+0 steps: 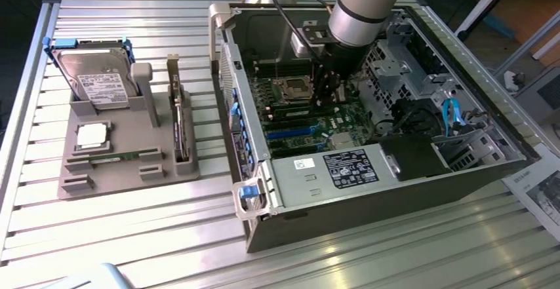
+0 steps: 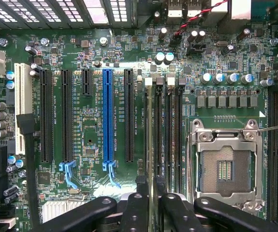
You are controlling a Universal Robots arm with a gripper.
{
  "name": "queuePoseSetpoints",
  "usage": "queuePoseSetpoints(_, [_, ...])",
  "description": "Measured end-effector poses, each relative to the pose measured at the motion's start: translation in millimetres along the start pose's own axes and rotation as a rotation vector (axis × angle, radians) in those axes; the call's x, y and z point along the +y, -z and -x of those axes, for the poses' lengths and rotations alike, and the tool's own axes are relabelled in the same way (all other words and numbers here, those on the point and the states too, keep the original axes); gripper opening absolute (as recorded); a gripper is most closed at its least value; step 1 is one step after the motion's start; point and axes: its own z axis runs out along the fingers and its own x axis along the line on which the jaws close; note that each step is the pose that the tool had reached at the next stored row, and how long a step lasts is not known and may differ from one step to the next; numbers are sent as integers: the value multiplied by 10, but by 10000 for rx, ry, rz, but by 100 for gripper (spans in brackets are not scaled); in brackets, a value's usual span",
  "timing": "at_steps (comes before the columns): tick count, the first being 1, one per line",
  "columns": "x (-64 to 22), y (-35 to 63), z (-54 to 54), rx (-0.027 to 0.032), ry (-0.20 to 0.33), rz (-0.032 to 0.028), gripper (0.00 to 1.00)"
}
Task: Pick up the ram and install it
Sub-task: 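Insert the ram into the slot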
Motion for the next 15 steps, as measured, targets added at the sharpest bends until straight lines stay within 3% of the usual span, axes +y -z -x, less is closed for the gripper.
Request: queuePoseSetpoints(15, [0, 0, 0, 0, 0, 0, 19])
